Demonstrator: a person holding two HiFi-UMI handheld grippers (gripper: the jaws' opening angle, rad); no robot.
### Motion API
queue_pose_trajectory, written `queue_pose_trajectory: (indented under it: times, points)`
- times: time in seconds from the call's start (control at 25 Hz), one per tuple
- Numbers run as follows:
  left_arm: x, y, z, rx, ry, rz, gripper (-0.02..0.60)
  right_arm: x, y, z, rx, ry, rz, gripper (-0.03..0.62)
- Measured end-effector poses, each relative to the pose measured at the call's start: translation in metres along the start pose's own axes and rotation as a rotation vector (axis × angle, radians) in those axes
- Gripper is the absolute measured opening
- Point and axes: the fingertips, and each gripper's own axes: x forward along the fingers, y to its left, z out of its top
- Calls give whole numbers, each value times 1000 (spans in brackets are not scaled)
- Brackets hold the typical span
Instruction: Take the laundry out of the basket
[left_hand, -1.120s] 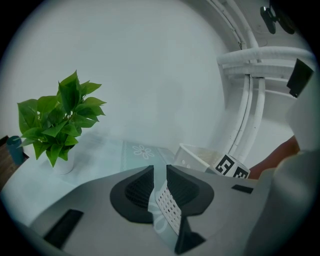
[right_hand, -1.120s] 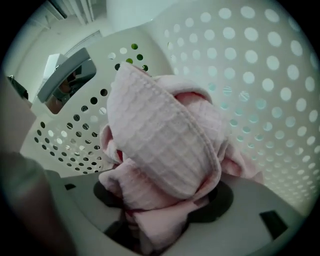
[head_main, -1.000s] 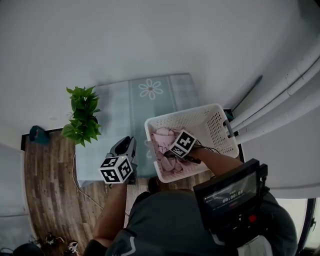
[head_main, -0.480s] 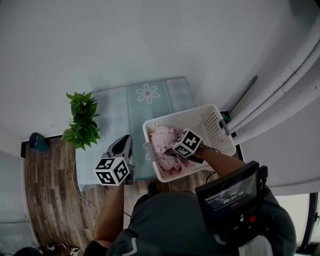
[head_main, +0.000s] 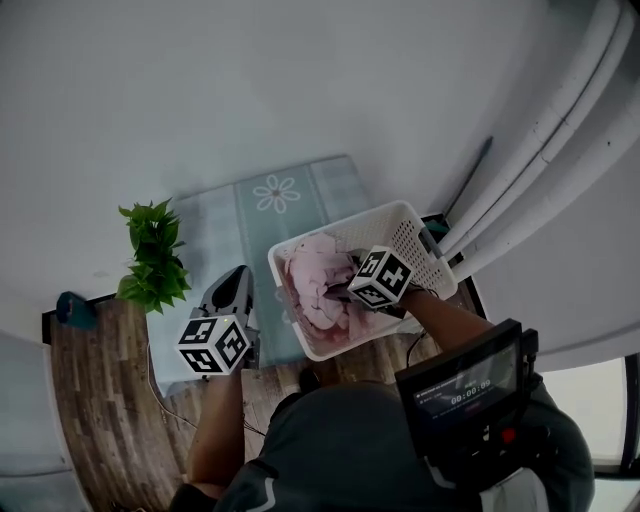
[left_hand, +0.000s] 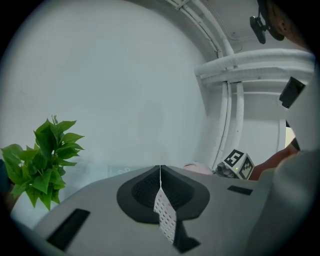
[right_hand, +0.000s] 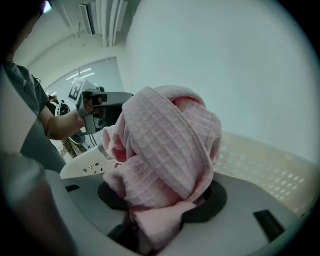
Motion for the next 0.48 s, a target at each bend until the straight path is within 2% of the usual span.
queue_pose_trajectory:
  times: [0.28, 0.48]
  points:
    - [-3, -24, 28, 20, -32, -61, 14, -52, 9, 48, 0, -156, -67, 267]
    - [-4, -53, 61, 87, -92, -134, 14, -99, 14, 78, 5, -275, -139, 267]
